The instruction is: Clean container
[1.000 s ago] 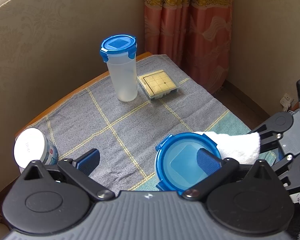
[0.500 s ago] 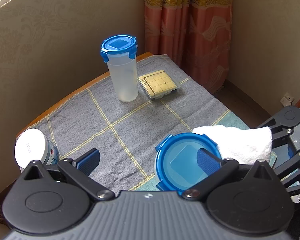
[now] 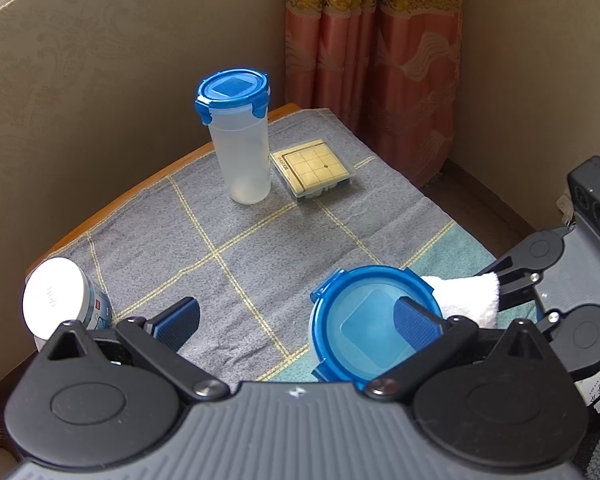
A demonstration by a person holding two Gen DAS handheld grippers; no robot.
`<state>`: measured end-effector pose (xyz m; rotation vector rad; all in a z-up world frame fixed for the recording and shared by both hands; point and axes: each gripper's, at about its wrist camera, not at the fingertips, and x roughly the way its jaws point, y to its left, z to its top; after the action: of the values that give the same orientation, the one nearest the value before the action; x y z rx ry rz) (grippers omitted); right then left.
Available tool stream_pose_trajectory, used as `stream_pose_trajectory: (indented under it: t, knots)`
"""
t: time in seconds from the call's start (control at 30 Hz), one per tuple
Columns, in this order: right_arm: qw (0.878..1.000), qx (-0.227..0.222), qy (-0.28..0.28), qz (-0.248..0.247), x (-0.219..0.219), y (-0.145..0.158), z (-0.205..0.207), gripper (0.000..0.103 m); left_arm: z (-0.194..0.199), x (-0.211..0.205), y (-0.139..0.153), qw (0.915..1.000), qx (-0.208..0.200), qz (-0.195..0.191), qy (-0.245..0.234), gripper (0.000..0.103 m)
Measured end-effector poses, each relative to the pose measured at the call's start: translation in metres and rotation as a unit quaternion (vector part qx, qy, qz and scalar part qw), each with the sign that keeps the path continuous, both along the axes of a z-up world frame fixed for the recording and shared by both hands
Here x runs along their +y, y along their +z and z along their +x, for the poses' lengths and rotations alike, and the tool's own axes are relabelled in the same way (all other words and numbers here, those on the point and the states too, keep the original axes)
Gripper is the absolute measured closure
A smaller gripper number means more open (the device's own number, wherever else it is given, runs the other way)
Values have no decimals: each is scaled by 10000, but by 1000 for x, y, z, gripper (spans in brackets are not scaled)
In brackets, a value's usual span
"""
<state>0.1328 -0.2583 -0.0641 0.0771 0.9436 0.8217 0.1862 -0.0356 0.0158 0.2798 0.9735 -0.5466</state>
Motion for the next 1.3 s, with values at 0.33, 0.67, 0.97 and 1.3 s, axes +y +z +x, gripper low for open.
stream_pose_trajectory:
  t: [0.33, 0.67, 0.97, 1.3]
  knots:
    - [9996, 267, -73, 38, -2, -18, 7, 80, -1, -3, 0, 10000, 7, 20, -27, 0]
    - [9995, 94, -295, 51, -15, -5, -2, 80, -5, -9, 2, 9996, -88, 139, -223, 0]
    - [9992, -8, -395, 46, -21, 2, -11, 80, -11, -11, 8, 9997, -160, 41, -195, 0]
    - [9989, -86, -446, 82, -27, 5, -19, 80, -25, -26, 2, 9995, 3, -36, -298, 0]
